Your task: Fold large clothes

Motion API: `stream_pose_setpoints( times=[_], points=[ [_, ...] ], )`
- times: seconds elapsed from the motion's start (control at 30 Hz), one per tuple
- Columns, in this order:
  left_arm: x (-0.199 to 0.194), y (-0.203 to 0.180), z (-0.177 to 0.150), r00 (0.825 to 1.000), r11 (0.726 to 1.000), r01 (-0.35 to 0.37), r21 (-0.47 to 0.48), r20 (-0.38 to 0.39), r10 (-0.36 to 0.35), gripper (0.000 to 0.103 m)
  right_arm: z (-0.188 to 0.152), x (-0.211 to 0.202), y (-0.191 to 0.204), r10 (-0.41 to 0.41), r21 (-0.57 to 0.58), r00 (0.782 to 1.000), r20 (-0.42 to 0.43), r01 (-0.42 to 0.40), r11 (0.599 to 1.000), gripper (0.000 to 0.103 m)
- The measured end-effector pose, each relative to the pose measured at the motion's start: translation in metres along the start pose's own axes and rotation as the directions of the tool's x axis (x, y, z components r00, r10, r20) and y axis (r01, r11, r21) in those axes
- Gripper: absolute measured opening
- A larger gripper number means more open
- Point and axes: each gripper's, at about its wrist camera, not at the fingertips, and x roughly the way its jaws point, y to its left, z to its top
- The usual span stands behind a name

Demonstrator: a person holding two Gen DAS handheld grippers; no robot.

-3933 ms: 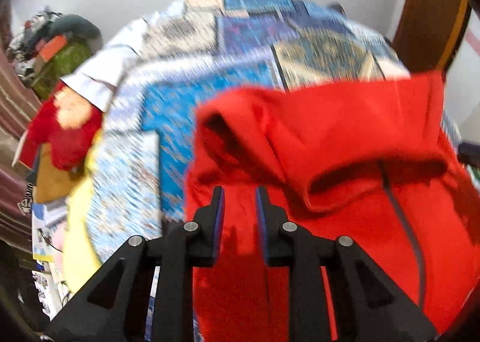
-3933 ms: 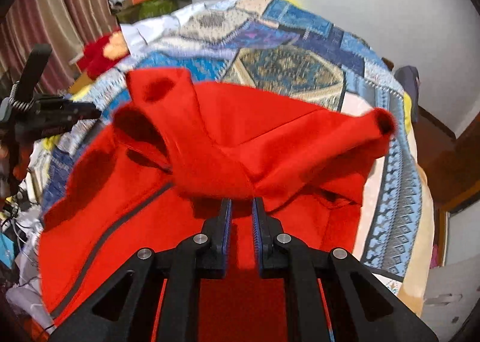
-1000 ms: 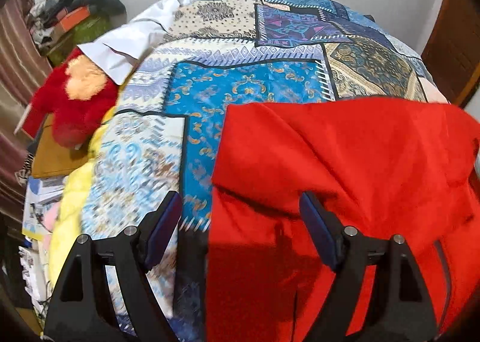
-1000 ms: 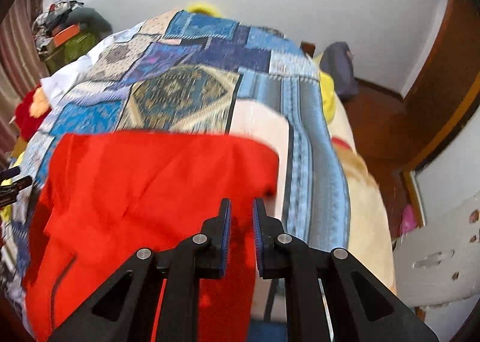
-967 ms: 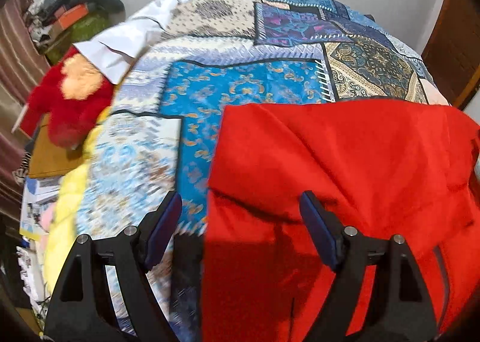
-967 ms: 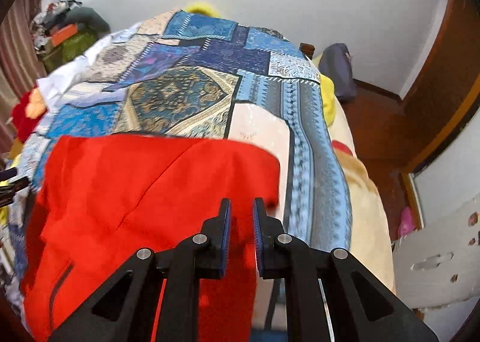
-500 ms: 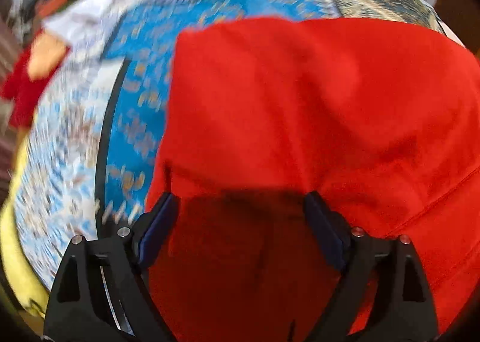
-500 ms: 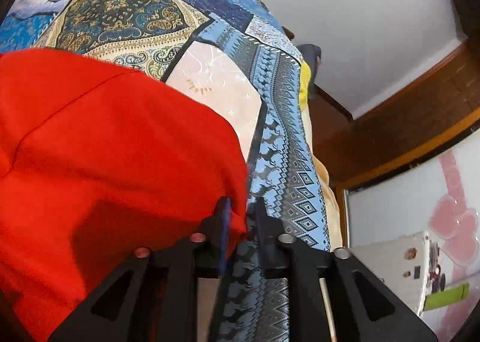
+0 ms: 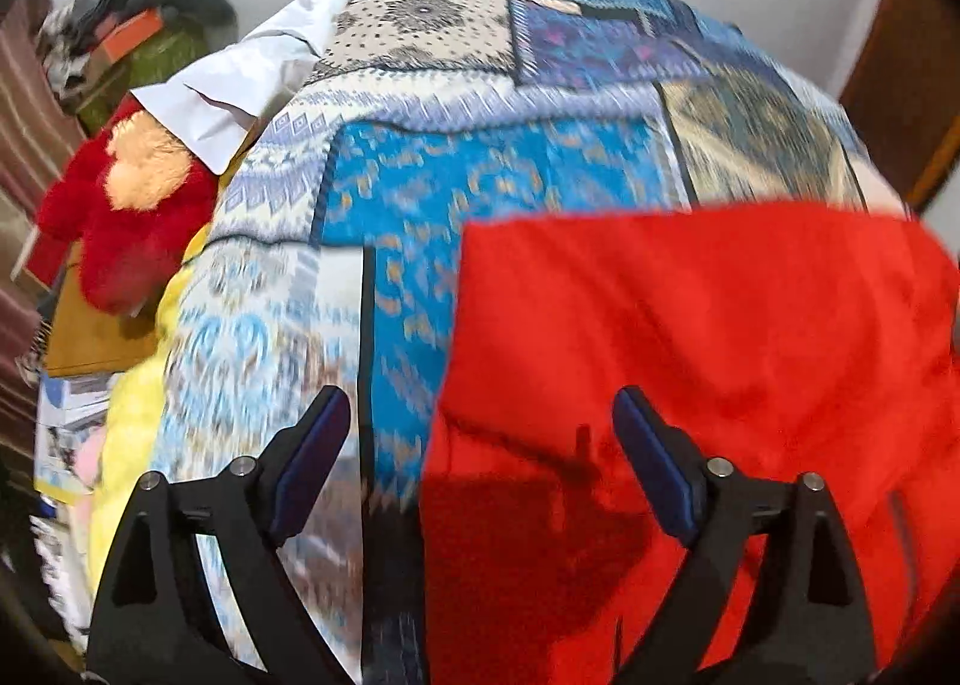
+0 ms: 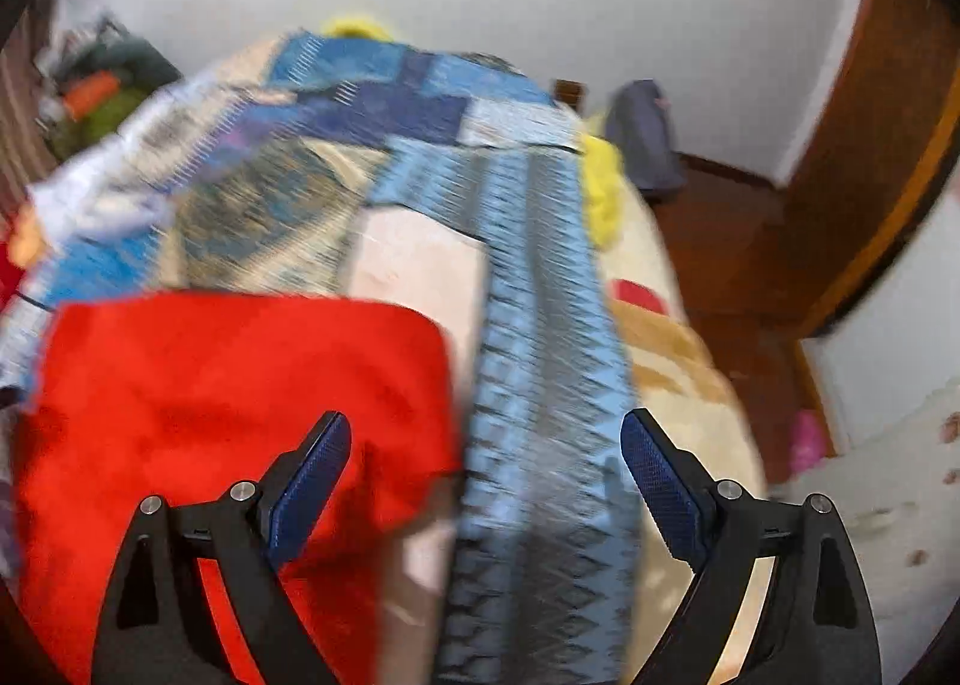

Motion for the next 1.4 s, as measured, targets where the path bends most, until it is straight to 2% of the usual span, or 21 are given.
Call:
stream_pose_setpoints(
  times=[0.1, 0.2, 0.23, 0.27, 0.33, 0.37, 0.43, 0.5, 0.53, 0.57, 0.6, 0.67, 0.73, 0.87, 0.97, 1.13, 1.23, 1.3, 1.33, 1.4],
  points=[
    [0.034, 0.011, 0.022, 0.997, 0.997, 0.033, -0.074, -0.061, -0.038, 0.09, 0.004, 0.004, 0.006, 0.124, 0.044, 0.992, -0.014, -0.124, 0.991, 0.091],
    [0.069, 0.013, 0.028, 0.989, 0.987, 0.083, -0.137, -0.11, -0.099, 0.088, 0.009, 0.03, 0.007, 0.16, 0.088, 0.986, -0.055, -0.155, 0.984, 0.09],
    [0.076, 0.01, 0.031, 0.986, 0.984, 0.108, -0.141, -0.112, -0.124, 0.088, 0.009, 0.043, 0.007, 0.168, 0.107, 0.983, -0.08, -0.159, 0.981, 0.086],
    [0.08, 0.007, 0.033, 0.983, 0.982, 0.13, -0.14, -0.111, -0.146, 0.086, 0.01, 0.054, 0.007, 0.181, 0.124, 0.979, -0.095, -0.169, 0.978, 0.076],
    [0.094, -0.003, 0.036, 0.974, 0.976, 0.17, -0.137, -0.125, -0.187, 0.076, 0.01, 0.071, 0.007, 0.261, 0.174, 0.958, -0.117, -0.239, 0.955, 0.069],
    [0.103, -0.007, 0.038, 0.969, 0.974, 0.179, -0.137, -0.148, -0.198, 0.066, 0.012, 0.076, 0.008, 0.294, 0.188, 0.95, -0.106, -0.271, 0.944, 0.066],
    [0.114, -0.011, 0.04, 0.971, 0.977, 0.155, -0.145, -0.159, -0.178, 0.062, 0.016, 0.084, 0.014, 0.331, 0.2, 0.937, -0.111, -0.305, 0.931, 0.059],
    [0.113, -0.018, 0.043, 0.977, 0.982, 0.142, -0.127, -0.139, -0.159, 0.04, 0.019, 0.092, 0.022, 0.319, 0.189, 0.94, -0.118, -0.294, 0.937, 0.049],
    [0.112, -0.021, 0.045, 0.98, 0.985, 0.128, -0.118, -0.139, -0.144, 0.035, 0.022, 0.095, 0.027, 0.313, 0.175, 0.942, -0.122, -0.29, 0.941, 0.042],
    [0.109, -0.023, 0.048, 0.982, 0.987, 0.114, -0.111, -0.137, -0.129, 0.025, 0.024, 0.097, 0.032, 0.307, 0.159, 0.943, -0.125, -0.286, 0.945, 0.033],
    [0.104, -0.025, 0.052, 0.985, 0.989, 0.105, -0.103, -0.129, -0.118, 0.019, 0.027, 0.098, 0.037, 0.296, 0.137, 0.947, -0.123, -0.279, 0.95, 0.03],
    [0.093, -0.028, 0.061, 0.992, 0.994, 0.076, -0.074, -0.099, -0.084, 0.018, 0.037, 0.095, 0.046, 0.26, 0.093, 0.959, -0.112, -0.25, 0.964, 0.023],
    [0.078, -0.029, 0.076, 0.998, 0.998, 0.042, -0.052, -0.054, -0.045, 0.018, 0.051, 0.093, 0.058, 0.208, 0.031, 0.974, -0.09, -0.206, 0.978, 0.02],
    [0.054, -0.013, 0.115, 0.999, 0.994, 0.041, -0.102, 0.017, -0.04, 0.018, 0.085, 0.09, 0.074, 0.151, -0.047, 0.988, -0.045, -0.153, 0.987, 0.018],
    [0.053, 0.0, 0.139, 0.999, 0.993, 0.018, -0.119, 0.047, -0.012, 0.018, 0.116, 0.095, 0.082, 0.126, -0.065, 0.992, -0.008, -0.126, 0.99, 0.019],
    [0.079, 0.015, 0.156, 1.0, 0.988, 0.001, -0.154, 0.029, 0.004, 0.019, 0.146, 0.127, 0.096, 0.064, -0.091, 0.998, 0.003, -0.063, 0.994, 0.019],
    [0.107, 0.019, 0.158, 0.999, 0.991, -0.041, -0.126, -0.01, 0.04, 0.021, 0.153, 0.149, 0.101, 0.03, -0.089, 1.0, 0.005, -0.03, 0.996, 0.019],
    [0.125, 0.021, 0.156, 0.997, 0.991, -0.063, -0.118, -0.04, 0.058, 0.028, 0.155, 0.157, 0.1, 0.025, -0.079, 1.0, 0.006, -0.024, 0.997, 0.023],
    [0.13, 0.022, 0.156, 0.997, 0.99, -0.065, -0.124, -0.049, 0.059, 0.03, 0.155, 0.16, 0.099, 0.013, -0.077, 1.0, 0.013, -0.012, 0.997, 0.03],
    [0.138, 0.026, 0.154, 0.996, 0.988, -0.081, -0.132, -0.049, 0.075, 0.046, 0.154, 0.162, 0.099, -0.028, -0.088, 0.999, 0.029, 0.03, 0.996, 0.051]
  ],
)
